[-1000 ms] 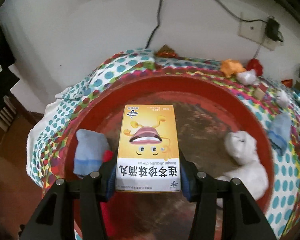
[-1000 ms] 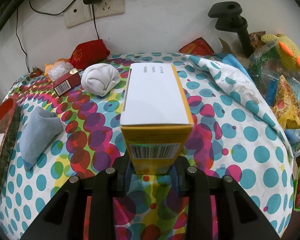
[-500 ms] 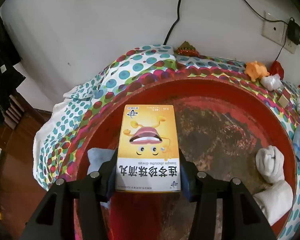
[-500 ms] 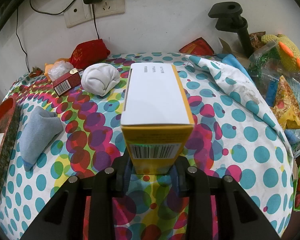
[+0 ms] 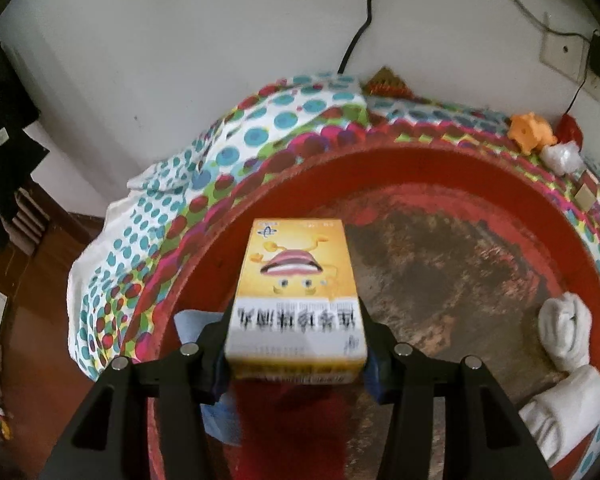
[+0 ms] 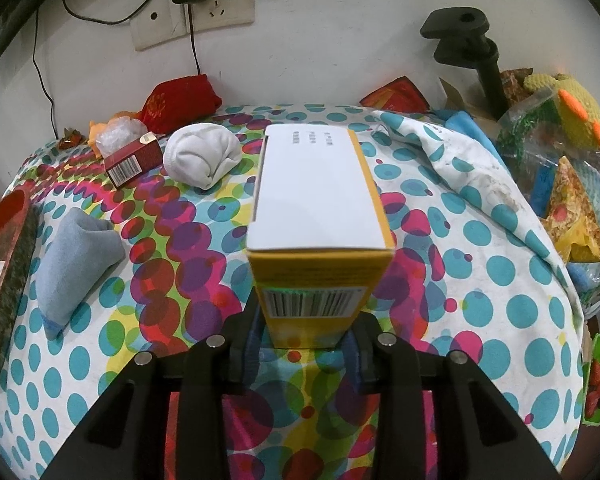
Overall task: Organize objects
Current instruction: 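Carry the cartoon-mouth box into the red tray and open the left gripper, then withdraw the empty left gripper from the tray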
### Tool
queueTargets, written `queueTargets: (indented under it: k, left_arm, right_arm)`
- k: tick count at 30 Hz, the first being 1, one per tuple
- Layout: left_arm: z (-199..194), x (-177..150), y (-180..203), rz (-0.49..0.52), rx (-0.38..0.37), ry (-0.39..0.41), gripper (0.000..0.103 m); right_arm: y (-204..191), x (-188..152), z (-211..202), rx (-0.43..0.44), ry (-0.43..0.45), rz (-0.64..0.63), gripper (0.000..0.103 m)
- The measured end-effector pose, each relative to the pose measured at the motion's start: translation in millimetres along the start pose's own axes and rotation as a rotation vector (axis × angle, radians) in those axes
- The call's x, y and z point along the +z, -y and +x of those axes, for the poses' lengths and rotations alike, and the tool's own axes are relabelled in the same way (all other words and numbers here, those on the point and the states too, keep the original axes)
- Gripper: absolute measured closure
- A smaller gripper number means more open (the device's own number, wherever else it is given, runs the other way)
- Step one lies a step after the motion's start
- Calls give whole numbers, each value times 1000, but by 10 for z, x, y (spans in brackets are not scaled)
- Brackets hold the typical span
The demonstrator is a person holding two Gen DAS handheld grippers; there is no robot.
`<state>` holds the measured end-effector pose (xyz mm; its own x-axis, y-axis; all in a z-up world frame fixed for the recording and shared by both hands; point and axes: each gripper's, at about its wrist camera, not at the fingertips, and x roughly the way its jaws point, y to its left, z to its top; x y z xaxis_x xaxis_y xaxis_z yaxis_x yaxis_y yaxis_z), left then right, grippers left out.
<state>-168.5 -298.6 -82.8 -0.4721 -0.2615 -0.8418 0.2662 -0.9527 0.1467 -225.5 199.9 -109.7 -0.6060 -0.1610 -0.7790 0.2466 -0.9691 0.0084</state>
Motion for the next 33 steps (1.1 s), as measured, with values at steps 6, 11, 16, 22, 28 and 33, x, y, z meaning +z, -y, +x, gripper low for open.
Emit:
queueTargets:
  k: [6, 11, 16, 22, 28, 33]
  left_arm:
    - [-14, -13, -70, -18, -14, 13, 51]
    - [-15, -12, -92, -45, -50, 4, 51]
    - [-81, -20, -81, -33, -72, -1, 47]
    - [-199, -65, -65, -5, -80, 3, 40]
    - [-393, -183, -63, -2, -110, 4, 39]
    - [-616, -336, -50, -16, -125, 19, 37]
  right_arm:
    - [-5, -3, 0, -2, 0, -1, 68]
    - [-15, -4, 4, -4, 0, -5, 68]
    - [-22, -4, 3, -5, 0, -5, 68]
    - [-26, -3, 1, -5, 0, -4, 68]
    - [-28, -2, 0, -3, -1, -6, 68]
    - [-33, -4, 0, -5, -1, -8, 68]
